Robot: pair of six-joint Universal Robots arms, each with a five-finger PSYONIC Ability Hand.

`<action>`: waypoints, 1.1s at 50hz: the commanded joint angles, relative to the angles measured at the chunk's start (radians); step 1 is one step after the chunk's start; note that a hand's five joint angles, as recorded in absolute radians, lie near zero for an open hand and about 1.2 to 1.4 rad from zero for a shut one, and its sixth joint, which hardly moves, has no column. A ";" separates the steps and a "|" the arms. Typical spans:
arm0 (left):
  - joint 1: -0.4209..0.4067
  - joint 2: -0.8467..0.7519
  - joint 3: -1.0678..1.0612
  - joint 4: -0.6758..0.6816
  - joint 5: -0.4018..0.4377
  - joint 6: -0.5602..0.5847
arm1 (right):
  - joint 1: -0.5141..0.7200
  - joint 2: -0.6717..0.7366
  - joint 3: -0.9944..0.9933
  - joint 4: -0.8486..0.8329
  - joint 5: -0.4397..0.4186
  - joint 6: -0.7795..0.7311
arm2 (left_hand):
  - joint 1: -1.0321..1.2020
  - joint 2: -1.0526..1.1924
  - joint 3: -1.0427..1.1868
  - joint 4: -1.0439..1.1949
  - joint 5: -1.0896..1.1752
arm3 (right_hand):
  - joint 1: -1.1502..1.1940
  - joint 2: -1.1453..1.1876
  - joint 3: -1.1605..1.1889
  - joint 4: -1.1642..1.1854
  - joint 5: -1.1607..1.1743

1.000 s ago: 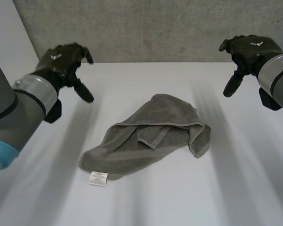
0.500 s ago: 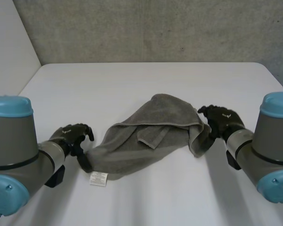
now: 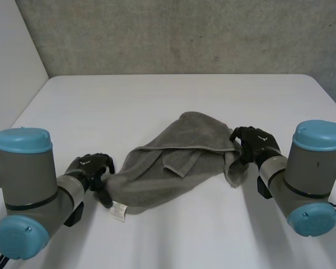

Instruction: Fold the towel.

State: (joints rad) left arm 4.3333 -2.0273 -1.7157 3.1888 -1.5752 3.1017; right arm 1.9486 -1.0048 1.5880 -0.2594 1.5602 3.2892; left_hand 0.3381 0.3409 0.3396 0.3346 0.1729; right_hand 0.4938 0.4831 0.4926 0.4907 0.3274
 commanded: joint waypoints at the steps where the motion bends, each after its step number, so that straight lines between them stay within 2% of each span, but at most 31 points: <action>1: -0.003 -0.010 0.007 -0.001 0.003 0.000 | 0.018 0.031 -0.028 0.000 0.041 -0.002 | 0.198 0.196 0.197 0.202 0.189 | 0.037 0.048 0.039 0.041 0.029; 3: -0.003 -0.013 0.010 0.000 0.004 0.000 | 0.021 0.045 -0.043 0.000 0.057 -0.003 | 0.482 0.479 0.480 0.485 0.472 | 0.180 0.191 0.181 0.183 0.172; 4: -0.003 -0.013 0.010 0.000 0.004 0.000 | 0.021 0.049 -0.046 0.000 0.057 -0.002 | 0.483 0.480 0.482 0.487 0.474 | 0.292 0.302 0.293 0.295 0.284; 5: -0.003 -0.014 0.010 0.003 0.004 0.002 | 0.021 0.049 -0.046 0.000 0.057 -0.002 | 0.611 0.608 0.609 0.615 0.602 | 0.293 0.304 0.294 0.296 0.285; 6: -0.003 -0.014 0.010 0.011 0.006 0.003 | 0.021 0.055 -0.049 0.000 0.055 -0.003 | 0.717 0.714 0.715 0.720 0.708 | 0.461 0.472 0.463 0.464 0.453; 7: -0.003 -0.014 0.010 0.011 0.006 0.003 | 0.021 0.055 -0.049 0.000 0.055 -0.003 | 0.718 0.715 0.716 0.721 0.709 | 0.463 0.474 0.464 0.466 0.455; 9: -0.003 -0.016 0.013 0.031 0.004 0.005 | 0.021 0.066 -0.062 -0.003 0.055 -0.005 | 0.919 0.917 0.918 0.923 0.910 | 0.743 0.754 0.745 0.747 0.735; 10: -0.003 -0.016 0.013 0.031 0.004 0.005 | 0.021 0.066 -0.062 -0.003 0.055 -0.005 | 0.921 0.918 0.919 0.924 0.911 | 0.745 0.756 0.746 0.748 0.737; 11: -0.003 -0.016 0.019 0.040 0.004 0.005 | 0.021 0.072 -0.071 -0.004 0.055 -0.008 | 1.025 1.022 1.024 1.029 1.016 | 0.901 0.912 0.902 0.904 0.893; 12: -0.003 -0.016 0.031 0.043 0.004 0.006 | 0.021 0.075 -0.082 -0.007 0.057 -0.011 | 1.058 1.055 1.056 1.061 1.049 | 0.902 0.913 0.904 0.906 0.894; 21: 0.026 -0.010 0.156 0.017 0.001 0.035 | -0.017 0.057 -0.226 0.031 0.046 -0.043 | 1.058 1.055 1.057 1.062 1.049 | 0.902 0.913 0.904 0.906 0.894; 23: 0.087 0.021 0.209 -0.027 0.006 0.069 | -0.063 0.004 -0.284 0.113 0.026 -0.075 | 1.058 1.055 1.057 1.062 1.049 | 0.902 0.913 0.904 0.906 0.894; 24: 0.088 0.021 0.209 -0.027 0.006 0.069 | -0.063 0.003 -0.284 0.114 0.026 -0.076 | 1.058 1.055 1.057 1.062 1.049 | 0.902 0.913 0.904 0.906 0.894; 25: 0.126 0.056 0.229 -0.059 0.009 0.080 | -0.085 -0.038 -0.313 0.152 0.005 -0.092 | 1.058 1.055 1.057 1.062 1.049 | 0.902 0.913 0.904 0.906 0.894; 28: 0.163 0.123 0.283 -0.108 0.018 0.086 | -0.123 -0.110 -0.400 0.230 -0.072 -0.121 | 1.058 1.055 1.057 1.062 1.049 | 0.902 0.913 0.904 0.906 0.894; 29: 0.163 0.124 0.283 -0.109 0.018 0.086 | -0.123 -0.110 -0.401 0.230 -0.072 -0.122 | 1.058 1.055 1.057 1.062 1.049 | 0.902 0.913 0.904 0.906 0.894; 31: 0.172 0.186 0.346 -0.125 0.027 0.083 | -0.146 -0.165 -0.501 0.313 -0.167 -0.152 | 1.058 1.055 1.057 1.062 1.049 | 0.902 0.913 0.904 0.906 0.894; 32: 0.172 0.187 0.346 -0.125 0.027 0.083 | -0.146 -0.166 -0.502 0.313 -0.167 -0.152 | 1.058 1.055 1.057 1.062 1.049 | 0.902 0.913 0.904 0.906 0.894; 34: 0.178 0.245 0.401 -0.128 0.058 0.080 | -0.163 -0.224 -0.615 0.415 -0.257 -0.177 | 1.058 1.055 1.057 1.062 1.049 | 0.902 0.913 0.904 0.906 0.894; 38: 0.183 0.281 0.451 -0.132 0.104 0.072 | -0.185 -0.244 -0.764 0.528 -0.302 -0.192 | 1.058 1.055 1.057 1.062 1.049 | 0.902 0.913 0.904 0.906 0.894; 42: 0.183 0.288 0.519 -0.135 0.138 0.072 | -0.195 -0.171 -0.978 0.684 -0.327 -0.215 | 1.058 1.055 1.057 1.062 1.049 | 0.902 0.913 0.904 0.906 0.894; 43: 0.183 0.288 0.519 -0.135 0.138 0.072 | -0.195 -0.170 -0.979 0.684 -0.327 -0.215 | 1.058 1.055 1.057 1.062 1.049 | 0.902 0.913 0.904 0.906 0.894; 45: 0.184 0.262 0.562 -0.147 0.139 0.072 | -0.185 -0.071 -1.107 0.776 -0.328 -0.282 | 1.058 1.055 1.057 1.062 1.049 | 0.902 0.913 0.904 0.906 0.894; 46: 0.184 0.262 0.562 -0.147 0.139 0.072 | -0.185 -0.070 -1.108 0.776 -0.328 -0.283 | 1.058 1.055 1.057 1.062 1.049 | 0.902 0.913 0.904 0.906 0.894; 48: 0.183 0.233 0.581 -0.152 0.139 0.075 | -0.163 0.033 -1.209 0.853 -0.318 -0.383 | 1.058 1.055 1.057 1.062 1.049 | 0.902 0.913 0.904 0.906 0.894; 51: 0.174 0.140 0.633 -0.156 0.139 0.081 | -0.135 0.089 -1.254 0.875 -0.310 -0.436 | 1.058 1.055 1.057 1.062 1.049 | 0.902 0.913 0.904 0.906 0.894; 55: 0.174 0.006 0.747 -0.170 0.138 0.086 | -0.085 0.234 -1.367 0.879 -0.281 -0.560 | 1.058 1.055 1.057 1.062 1.049 | 0.902 0.913 0.904 0.906 0.894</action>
State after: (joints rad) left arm 4.5107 -1.8609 -1.0879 3.0332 -1.4332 3.1805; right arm 1.8027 -0.9419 0.3474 0.6005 1.2427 2.8788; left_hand 1.2557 1.3336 1.3452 1.3582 1.1359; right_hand 1.3161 1.3416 1.3449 1.3380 1.1584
